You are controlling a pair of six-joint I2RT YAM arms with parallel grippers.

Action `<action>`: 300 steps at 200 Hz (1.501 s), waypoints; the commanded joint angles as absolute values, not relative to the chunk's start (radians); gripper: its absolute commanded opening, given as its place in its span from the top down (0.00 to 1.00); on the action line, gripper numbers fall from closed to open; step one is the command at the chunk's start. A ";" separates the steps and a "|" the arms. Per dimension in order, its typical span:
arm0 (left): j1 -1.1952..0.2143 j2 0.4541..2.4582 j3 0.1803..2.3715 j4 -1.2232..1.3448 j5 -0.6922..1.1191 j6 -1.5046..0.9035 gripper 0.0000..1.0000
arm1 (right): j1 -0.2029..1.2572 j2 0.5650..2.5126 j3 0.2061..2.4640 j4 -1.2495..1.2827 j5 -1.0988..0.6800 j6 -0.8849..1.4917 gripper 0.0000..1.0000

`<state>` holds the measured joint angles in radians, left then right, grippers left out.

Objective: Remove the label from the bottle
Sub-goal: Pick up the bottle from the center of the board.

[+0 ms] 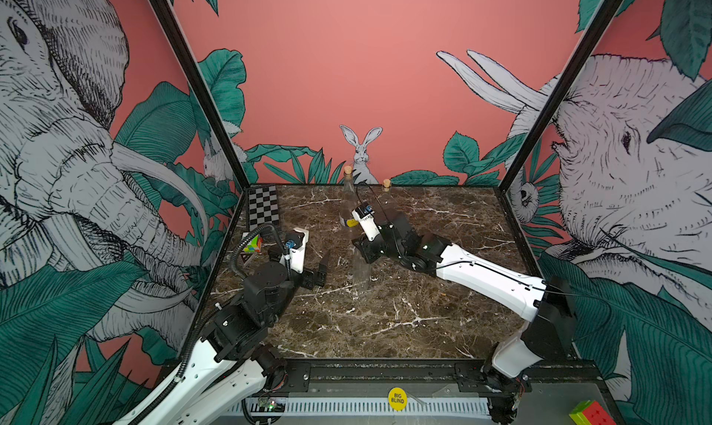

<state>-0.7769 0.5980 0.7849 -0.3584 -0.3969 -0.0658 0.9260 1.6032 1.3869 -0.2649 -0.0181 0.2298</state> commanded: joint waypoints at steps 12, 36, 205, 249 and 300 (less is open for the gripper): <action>-0.774 0.620 0.827 -0.327 -0.341 -0.018 0.01 | 0.926 1.556 1.376 -0.230 -0.097 0.121 0.86; -0.773 0.628 0.852 -0.323 -0.291 0.018 0.01 | 0.877 1.513 1.381 -0.243 -0.269 -0.002 0.97; -0.774 0.637 0.823 -0.426 0.184 0.224 0.06 | 0.696 1.493 1.377 -0.367 -0.679 -0.402 1.00; -0.774 0.630 0.735 -0.354 0.183 0.177 0.10 | 0.667 1.467 1.332 -0.251 -0.574 -0.234 1.00; -0.775 0.602 0.601 -0.222 0.195 0.109 0.15 | 0.634 1.375 1.259 -0.099 -0.530 -0.027 1.00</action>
